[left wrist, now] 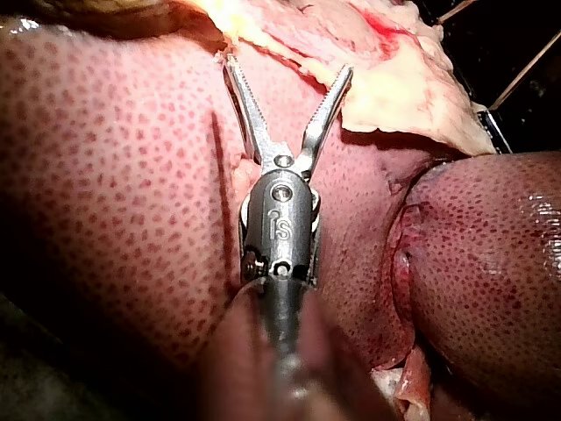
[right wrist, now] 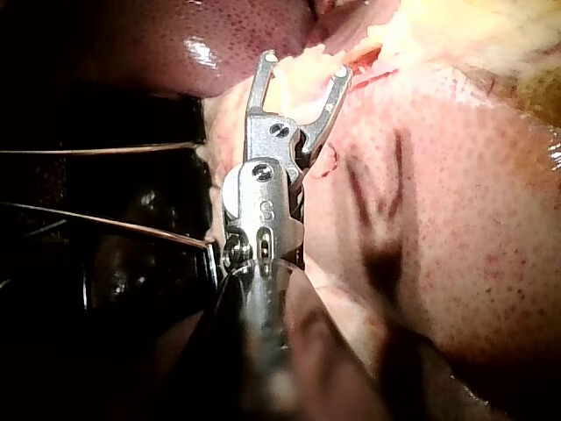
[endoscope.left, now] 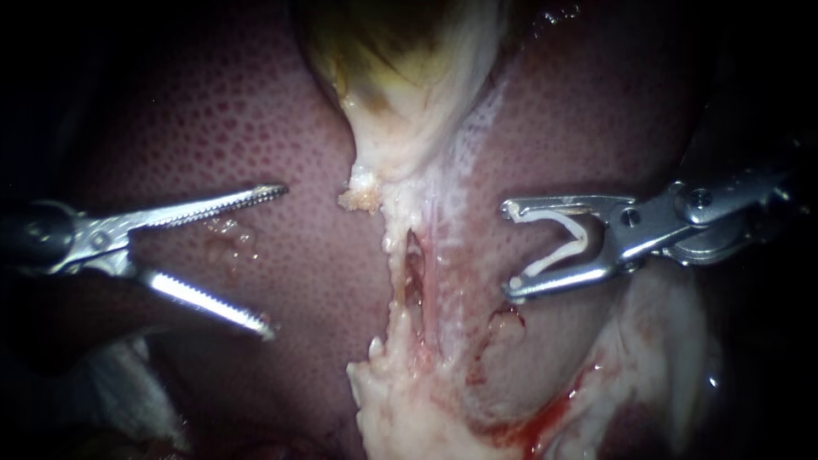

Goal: Grabbing gallbladder

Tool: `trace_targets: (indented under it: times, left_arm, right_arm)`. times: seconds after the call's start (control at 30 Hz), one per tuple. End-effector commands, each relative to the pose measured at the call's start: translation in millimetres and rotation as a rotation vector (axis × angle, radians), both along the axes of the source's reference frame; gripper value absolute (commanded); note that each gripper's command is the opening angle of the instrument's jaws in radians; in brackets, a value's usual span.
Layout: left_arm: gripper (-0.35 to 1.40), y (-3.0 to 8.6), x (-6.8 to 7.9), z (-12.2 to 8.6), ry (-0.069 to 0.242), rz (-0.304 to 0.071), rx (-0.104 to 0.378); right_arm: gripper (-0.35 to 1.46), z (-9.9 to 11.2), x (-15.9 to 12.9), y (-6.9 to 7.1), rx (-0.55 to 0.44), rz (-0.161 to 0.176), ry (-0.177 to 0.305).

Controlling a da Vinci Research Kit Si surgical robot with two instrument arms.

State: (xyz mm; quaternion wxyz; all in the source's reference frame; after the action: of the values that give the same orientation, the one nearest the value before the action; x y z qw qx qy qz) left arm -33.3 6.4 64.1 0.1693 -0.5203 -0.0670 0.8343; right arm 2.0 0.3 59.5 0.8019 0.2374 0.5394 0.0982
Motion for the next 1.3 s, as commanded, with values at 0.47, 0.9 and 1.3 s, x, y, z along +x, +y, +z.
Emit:
trace_targets:
  times: [0.47,0.9,1.3]
  left_arm:
    - [0.86,2.7,-1.0,3.3,-0.002,-0.131,0.159]
    - [0.64,4.7,-4.6,4.1,-0.013,-0.231,0.299]
    - [0.41,5.9,-5.0,5.0,-0.028,-0.236,0.332]
  right_arm:
    - [0.59,0.0,0.1,0.0,0.000,0.001,0.000]
    - [0.59,0.0,0.0,0.0,0.000,0.001,0.000]
    - [0.59,0.0,0.0,0.0,0.000,0.000,0.000]
